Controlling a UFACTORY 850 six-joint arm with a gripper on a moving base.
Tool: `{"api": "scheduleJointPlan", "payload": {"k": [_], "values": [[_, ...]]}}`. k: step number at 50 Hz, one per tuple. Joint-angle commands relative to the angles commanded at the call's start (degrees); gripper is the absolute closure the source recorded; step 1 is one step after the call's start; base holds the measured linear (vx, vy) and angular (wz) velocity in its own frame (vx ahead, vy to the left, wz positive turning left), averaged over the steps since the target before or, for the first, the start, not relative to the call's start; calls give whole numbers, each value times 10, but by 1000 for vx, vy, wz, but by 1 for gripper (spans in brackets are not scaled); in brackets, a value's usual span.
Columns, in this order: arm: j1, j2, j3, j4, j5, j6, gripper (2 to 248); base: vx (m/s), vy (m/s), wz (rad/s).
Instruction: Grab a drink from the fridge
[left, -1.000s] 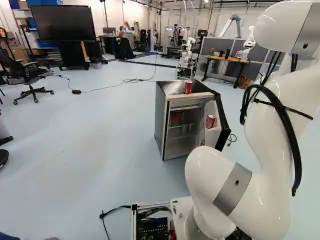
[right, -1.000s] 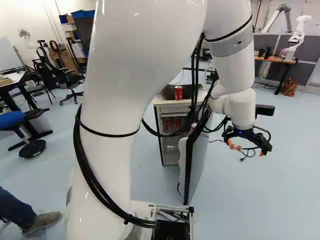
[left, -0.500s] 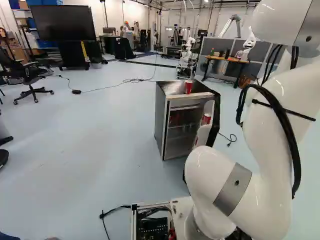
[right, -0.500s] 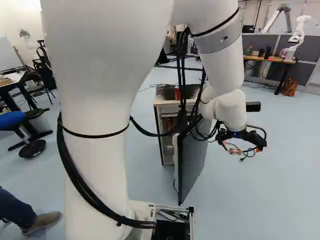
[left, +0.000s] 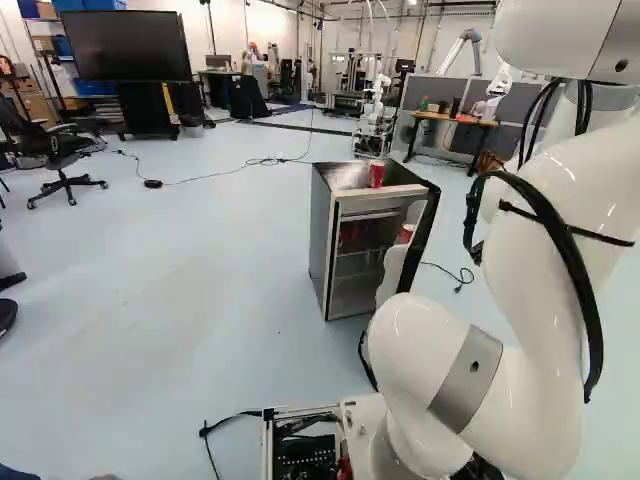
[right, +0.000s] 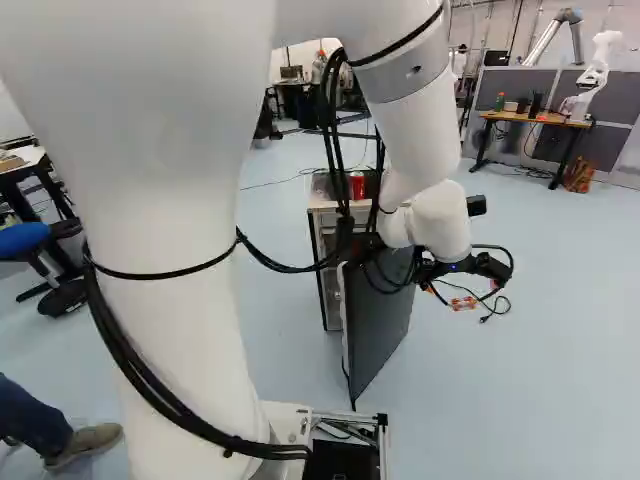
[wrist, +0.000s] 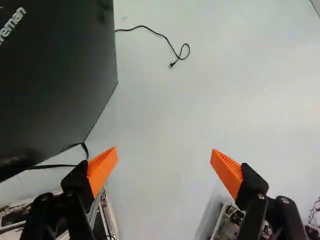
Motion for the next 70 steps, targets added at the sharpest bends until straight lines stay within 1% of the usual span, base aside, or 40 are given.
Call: {"api": "scheduleJointPlan", "payload": {"k": [13, 31, 41, 52, 64, 70], "values": [[11, 30, 36, -51, 24, 0, 3, 0, 0, 0], [26, 76, 88, -98, 55, 0, 3, 0, 0, 0], [39, 98, 112, -124, 72, 0, 3, 0, 0, 0], [60, 114, 130, -151, 91, 0, 3, 0, 0, 0], [90, 121, 137, -179, 111, 0, 3, 0, 0, 0], [106, 122, 138, -186, 117, 0, 3, 0, 0, 0]]}}
